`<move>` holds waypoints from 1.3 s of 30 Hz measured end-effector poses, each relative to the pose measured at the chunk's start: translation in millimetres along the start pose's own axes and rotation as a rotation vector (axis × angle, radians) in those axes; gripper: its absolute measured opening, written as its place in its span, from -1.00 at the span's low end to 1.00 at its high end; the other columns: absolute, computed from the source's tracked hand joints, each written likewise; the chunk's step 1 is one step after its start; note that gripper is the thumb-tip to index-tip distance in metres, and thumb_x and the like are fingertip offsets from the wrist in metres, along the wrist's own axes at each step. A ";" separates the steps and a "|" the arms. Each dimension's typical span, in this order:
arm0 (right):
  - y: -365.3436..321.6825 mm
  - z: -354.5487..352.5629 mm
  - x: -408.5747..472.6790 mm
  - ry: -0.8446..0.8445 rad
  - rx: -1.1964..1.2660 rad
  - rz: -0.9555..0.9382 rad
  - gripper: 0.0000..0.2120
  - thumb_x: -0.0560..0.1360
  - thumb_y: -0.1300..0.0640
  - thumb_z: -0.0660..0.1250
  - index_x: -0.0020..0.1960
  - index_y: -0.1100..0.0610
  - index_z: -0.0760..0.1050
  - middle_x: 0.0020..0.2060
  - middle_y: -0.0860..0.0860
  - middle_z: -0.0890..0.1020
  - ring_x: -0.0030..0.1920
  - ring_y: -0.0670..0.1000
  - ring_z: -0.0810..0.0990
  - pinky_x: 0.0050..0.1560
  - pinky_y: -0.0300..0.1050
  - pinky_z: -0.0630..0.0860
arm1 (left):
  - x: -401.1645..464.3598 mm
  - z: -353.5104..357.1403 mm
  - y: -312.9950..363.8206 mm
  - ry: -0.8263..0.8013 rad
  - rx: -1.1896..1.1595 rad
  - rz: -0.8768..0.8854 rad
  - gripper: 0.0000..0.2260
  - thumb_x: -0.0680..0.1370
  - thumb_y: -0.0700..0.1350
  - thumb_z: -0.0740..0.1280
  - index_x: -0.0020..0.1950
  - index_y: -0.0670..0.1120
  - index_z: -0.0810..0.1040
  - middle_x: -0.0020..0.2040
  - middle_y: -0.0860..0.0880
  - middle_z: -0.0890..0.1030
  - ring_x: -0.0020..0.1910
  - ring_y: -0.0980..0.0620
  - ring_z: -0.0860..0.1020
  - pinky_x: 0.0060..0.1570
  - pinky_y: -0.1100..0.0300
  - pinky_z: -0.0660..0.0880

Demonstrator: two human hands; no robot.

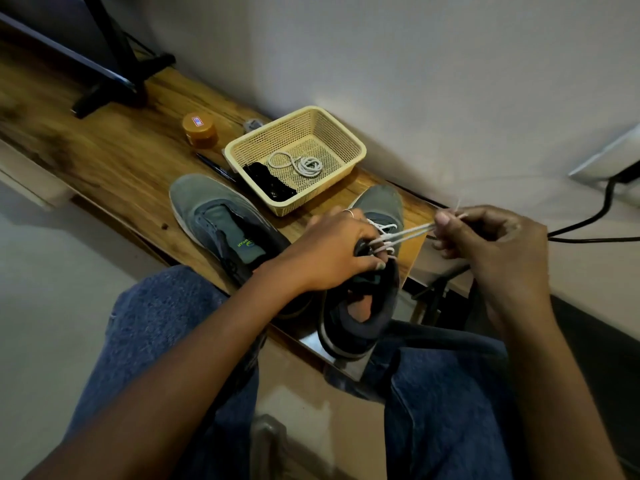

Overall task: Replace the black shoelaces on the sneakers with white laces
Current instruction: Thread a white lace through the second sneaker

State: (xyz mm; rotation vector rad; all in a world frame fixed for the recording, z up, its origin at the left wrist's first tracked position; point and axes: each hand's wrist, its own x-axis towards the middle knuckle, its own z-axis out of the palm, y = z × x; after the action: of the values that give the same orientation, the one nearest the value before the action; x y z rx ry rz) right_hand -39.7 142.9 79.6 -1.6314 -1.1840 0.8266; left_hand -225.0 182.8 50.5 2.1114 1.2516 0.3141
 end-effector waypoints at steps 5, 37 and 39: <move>11.5 -2.3 3.6 -0.137 -0.289 0.189 -0.94 0.45 0.25 0.44 -0.18 0.13 0.61 -0.30 0.08 0.67 -0.30 0.01 0.67 -0.27 -0.18 0.61 | -6.9 0.5 11.8 -0.009 0.144 -0.016 -0.76 0.58 0.04 0.30 0.20 0.04 0.60 0.09 0.03 0.43 0.19 0.00 0.36 0.07 0.15 0.26; 19.1 26.7 -5.1 -0.371 -0.619 0.185 -0.62 0.47 -0.10 0.40 0.14 0.06 0.36 -0.15 0.02 0.60 -0.13 0.08 0.61 -0.03 0.12 0.57 | -3.2 11.0 -5.8 0.033 0.156 -0.160 -0.68 0.40 0.13 0.49 -0.10 -0.03 0.44 -0.16 0.04 0.57 -0.12 -0.01 0.54 -0.21 0.15 0.40; 20.5 34.9 -6.9 -0.427 -0.642 0.226 -0.49 0.46 -0.17 0.37 0.25 0.06 0.28 0.00 0.08 0.60 -0.05 0.14 0.62 -0.02 0.16 0.57 | 1.4 18.4 -3.2 0.077 0.225 -0.162 -0.68 0.45 0.11 0.44 -0.10 -0.05 0.37 -0.07 -0.05 0.58 -0.03 -0.10 0.54 -0.19 0.14 0.37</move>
State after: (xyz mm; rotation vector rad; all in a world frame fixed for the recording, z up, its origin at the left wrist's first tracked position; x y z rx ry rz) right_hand -66.3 144.3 48.4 -2.2068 -1.7075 1.0399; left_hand -217.2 177.5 34.3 2.1831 1.5560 0.1928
